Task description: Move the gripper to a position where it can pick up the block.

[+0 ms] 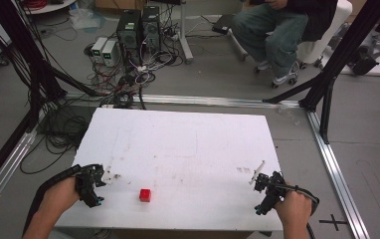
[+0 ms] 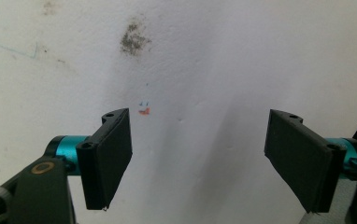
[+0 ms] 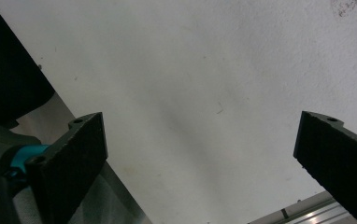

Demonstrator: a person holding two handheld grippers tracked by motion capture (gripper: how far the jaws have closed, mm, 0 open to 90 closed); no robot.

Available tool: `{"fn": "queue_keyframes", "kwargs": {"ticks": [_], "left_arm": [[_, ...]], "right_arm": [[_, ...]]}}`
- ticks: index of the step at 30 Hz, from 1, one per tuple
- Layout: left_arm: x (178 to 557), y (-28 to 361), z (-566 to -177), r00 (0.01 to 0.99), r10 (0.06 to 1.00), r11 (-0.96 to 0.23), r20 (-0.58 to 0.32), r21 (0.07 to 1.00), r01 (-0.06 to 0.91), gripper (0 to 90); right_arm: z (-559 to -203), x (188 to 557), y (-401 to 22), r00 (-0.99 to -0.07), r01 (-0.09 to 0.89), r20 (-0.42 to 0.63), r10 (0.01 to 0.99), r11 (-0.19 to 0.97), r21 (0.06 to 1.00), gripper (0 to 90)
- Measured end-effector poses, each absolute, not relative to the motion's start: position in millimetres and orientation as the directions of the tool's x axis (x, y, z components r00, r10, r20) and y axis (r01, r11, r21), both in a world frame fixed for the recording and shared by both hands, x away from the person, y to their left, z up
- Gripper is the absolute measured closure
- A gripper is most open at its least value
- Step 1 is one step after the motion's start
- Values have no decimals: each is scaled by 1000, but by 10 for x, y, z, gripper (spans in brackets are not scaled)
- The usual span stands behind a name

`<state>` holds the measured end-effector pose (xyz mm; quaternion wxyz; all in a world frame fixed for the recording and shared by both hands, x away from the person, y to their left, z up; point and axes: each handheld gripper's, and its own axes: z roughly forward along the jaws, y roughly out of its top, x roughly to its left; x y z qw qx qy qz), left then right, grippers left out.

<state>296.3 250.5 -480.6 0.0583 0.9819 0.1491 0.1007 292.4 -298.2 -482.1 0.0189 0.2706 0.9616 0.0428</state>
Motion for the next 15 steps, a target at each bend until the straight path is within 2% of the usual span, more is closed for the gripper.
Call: {"fn": "queue_keyframes", "kwargs": {"ticks": [15], "left_arm": [[3041,2271,-4745,965,198,-976,174,125,178,236]], "right_arm": [[-4818,2921,-2969,-857,512,-13,516,853,102,20]]}}
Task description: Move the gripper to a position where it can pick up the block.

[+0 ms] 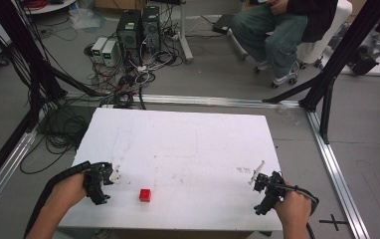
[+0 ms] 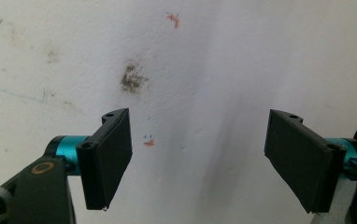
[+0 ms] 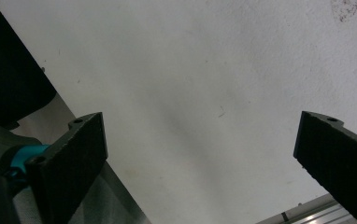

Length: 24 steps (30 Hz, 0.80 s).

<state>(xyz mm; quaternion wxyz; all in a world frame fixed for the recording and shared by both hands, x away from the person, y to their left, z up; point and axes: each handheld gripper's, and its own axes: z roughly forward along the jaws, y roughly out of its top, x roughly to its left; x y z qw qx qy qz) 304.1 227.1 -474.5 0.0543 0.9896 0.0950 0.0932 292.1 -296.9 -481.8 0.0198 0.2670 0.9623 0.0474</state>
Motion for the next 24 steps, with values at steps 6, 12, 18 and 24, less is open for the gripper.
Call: {"fn": "queue_keyframes", "kwargs": {"ticks": [6,12,18,24], "left_arm": [[3083,2203,-4732,972,161,-983,169,119,142,236],[3103,2106,-4735,981,102,-990,165,112,84,236],[3123,1980,-4747,988,48,-995,147,99,34,236],[3136,1860,-4735,991,7,-995,135,97,-6,236]], "right_arm": [[-4829,2923,-2964,-856,513,-11,516,853,98,20],[-4831,2927,-2947,-858,510,-9,513,855,97,20],[-4823,2929,-2940,-860,506,-10,510,856,101,20],[-4827,2928,-2948,-861,505,-8,509,857,104,20]]}}
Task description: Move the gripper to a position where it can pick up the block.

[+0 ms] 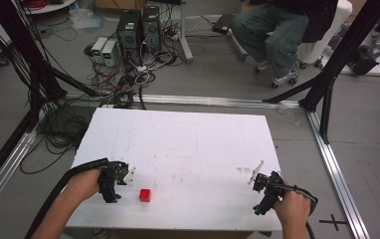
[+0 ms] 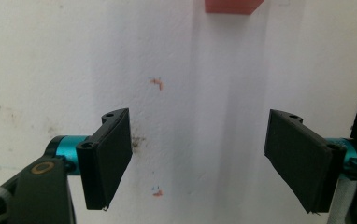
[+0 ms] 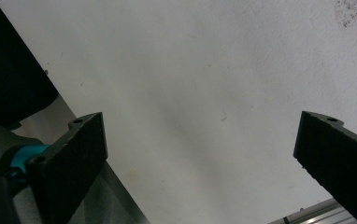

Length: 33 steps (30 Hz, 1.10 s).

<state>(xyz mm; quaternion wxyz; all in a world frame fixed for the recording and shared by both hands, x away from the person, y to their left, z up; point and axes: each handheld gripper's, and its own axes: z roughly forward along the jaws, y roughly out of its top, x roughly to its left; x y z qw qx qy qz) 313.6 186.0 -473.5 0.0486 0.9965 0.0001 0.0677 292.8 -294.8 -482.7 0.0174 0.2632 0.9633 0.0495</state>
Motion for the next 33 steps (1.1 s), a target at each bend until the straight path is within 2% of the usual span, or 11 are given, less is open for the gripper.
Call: {"fn": "queue_keyframes", "kwargs": {"ticks": [33], "left_arm": [[3122,1188,-4826,987,-143,-988,67,47,-147,236]], "right_arm": [[-4795,2930,-2934,-865,498,-4,502,859,118,20]]}}
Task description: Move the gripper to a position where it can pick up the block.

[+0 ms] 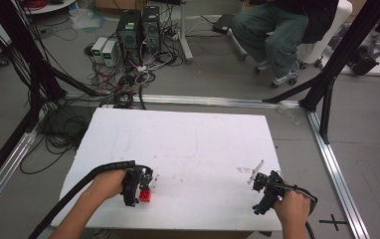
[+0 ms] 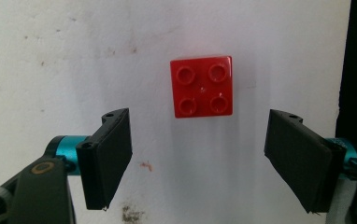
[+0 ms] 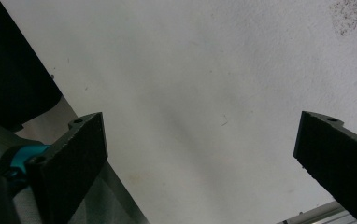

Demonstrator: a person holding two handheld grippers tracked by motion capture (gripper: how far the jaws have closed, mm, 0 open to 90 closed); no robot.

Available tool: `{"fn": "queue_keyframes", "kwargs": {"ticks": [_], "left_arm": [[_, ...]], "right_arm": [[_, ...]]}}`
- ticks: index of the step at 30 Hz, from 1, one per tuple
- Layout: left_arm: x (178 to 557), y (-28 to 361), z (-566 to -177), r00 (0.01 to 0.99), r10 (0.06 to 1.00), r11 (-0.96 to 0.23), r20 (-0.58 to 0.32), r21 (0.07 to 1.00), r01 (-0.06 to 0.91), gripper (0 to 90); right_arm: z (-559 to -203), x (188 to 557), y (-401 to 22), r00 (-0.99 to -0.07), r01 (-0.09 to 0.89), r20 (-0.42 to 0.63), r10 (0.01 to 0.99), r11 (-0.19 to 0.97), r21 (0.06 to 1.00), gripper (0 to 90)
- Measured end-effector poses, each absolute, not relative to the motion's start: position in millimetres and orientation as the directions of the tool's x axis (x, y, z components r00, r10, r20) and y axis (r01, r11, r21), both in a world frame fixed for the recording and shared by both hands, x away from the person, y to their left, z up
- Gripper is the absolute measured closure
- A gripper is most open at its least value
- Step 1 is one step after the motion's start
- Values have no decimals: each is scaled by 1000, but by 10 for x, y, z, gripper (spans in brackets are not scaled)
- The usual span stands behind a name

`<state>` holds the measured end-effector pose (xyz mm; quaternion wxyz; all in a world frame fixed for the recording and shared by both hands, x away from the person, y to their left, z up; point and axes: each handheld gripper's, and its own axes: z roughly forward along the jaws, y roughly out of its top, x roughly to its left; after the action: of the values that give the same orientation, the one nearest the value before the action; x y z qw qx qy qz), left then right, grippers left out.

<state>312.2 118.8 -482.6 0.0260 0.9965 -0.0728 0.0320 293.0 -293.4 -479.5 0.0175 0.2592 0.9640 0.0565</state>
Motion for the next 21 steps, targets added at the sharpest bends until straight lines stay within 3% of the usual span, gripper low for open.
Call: {"fn": "queue_keyframes", "kwargs": {"ticks": [21], "left_arm": [[3144,989,-5063,985,-172,-985,16,-2,-172,237]], "right_arm": [[-4805,2932,-2912,-865,498,6,502,857,130,20]]}}
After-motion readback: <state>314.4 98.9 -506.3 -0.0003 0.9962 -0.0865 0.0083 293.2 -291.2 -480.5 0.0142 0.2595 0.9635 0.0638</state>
